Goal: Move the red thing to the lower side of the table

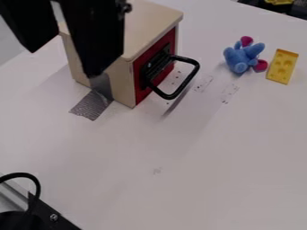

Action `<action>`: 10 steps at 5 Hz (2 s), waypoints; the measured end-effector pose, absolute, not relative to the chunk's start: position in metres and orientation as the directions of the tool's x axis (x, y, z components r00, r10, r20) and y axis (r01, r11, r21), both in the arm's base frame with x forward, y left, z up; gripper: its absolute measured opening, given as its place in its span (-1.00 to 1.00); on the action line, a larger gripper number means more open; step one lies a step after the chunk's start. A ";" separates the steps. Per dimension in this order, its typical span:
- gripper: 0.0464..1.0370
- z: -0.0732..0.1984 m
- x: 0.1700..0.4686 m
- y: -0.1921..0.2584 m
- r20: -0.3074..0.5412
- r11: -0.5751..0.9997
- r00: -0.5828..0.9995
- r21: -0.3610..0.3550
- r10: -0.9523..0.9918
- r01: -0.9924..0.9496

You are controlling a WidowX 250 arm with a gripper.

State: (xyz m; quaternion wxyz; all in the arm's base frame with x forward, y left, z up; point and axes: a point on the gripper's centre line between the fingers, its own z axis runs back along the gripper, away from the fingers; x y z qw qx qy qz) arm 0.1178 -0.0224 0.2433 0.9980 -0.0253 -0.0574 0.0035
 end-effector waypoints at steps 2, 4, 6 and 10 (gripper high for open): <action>0.91 0.243 0.135 0.002 0.104 0.997 0.993 -0.045 0.063 -0.058; 0.91 0.249 0.180 0.062 0.152 0.992 0.981 -0.025 0.123 -0.121; 0.91 0.218 0.240 0.135 0.225 1.000 0.974 -0.009 0.004 -0.002; 0.91 0.138 0.308 0.142 0.140 0.997 0.988 -0.020 -0.066 0.069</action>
